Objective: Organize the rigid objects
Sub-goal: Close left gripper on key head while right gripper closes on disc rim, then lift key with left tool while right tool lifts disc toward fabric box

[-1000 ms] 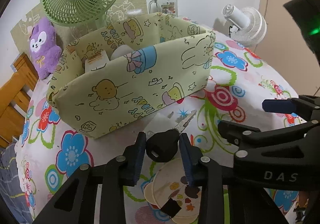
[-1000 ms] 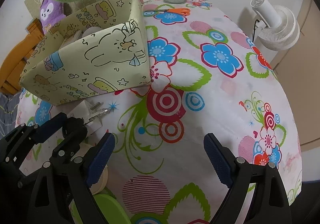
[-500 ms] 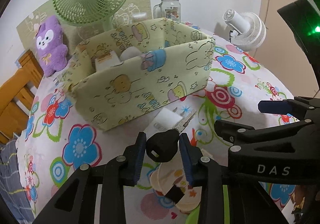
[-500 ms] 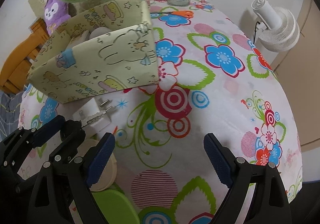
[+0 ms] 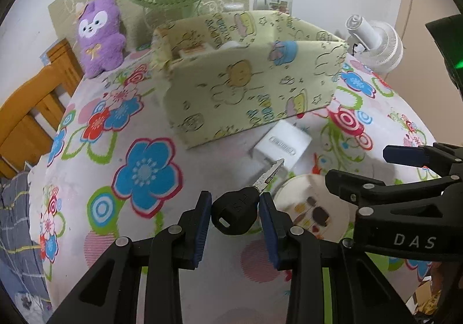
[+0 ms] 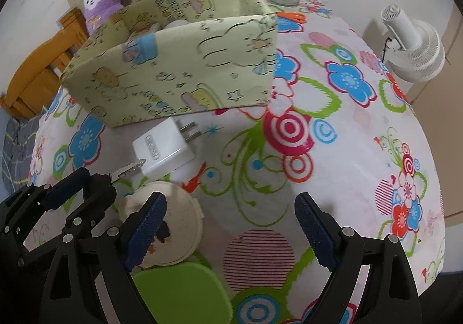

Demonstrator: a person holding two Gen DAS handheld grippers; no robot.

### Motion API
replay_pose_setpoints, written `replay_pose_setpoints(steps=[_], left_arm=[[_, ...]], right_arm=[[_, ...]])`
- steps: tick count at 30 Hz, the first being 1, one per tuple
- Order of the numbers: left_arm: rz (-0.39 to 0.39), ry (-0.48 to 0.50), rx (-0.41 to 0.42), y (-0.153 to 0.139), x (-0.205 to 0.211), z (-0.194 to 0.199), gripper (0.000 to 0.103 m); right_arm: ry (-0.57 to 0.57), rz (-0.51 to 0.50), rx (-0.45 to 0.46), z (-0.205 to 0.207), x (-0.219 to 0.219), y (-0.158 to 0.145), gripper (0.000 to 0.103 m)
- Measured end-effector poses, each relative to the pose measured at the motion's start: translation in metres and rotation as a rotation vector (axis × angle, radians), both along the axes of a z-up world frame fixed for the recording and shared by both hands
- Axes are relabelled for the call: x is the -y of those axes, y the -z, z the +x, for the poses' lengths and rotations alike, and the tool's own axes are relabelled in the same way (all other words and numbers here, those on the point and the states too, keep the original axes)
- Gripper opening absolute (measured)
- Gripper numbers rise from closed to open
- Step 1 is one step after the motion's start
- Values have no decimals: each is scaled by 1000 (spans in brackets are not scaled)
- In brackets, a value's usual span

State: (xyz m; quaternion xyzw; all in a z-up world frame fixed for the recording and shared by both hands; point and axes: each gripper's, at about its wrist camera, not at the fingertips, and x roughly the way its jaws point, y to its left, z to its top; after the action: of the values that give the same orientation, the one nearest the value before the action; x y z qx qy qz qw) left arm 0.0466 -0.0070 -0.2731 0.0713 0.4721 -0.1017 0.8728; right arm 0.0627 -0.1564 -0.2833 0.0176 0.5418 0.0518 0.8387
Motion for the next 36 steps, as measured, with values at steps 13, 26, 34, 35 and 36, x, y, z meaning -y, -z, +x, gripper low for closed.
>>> replay_pose_setpoints(steps=[13,26,34,35,36], left_arm=[[24,34,-28,14,-14,-15,34],[42,40,-27,21,-22,-28,34],[30,37,-34,21,-21,-28,34],[29,36,-35,21,-21,-27,34],[29,36,-34,20,-19,-28,34]], right_arm=[[-130,-13,-33,-7,-35,11,92],[-182,-28,-69,-12,-57,22,92],[-160,-60,-34,-13,-61,23,78],[-156,-61,-34,-13,-60,22,78],[-153,-66,-31,-13,-60,22,78]])
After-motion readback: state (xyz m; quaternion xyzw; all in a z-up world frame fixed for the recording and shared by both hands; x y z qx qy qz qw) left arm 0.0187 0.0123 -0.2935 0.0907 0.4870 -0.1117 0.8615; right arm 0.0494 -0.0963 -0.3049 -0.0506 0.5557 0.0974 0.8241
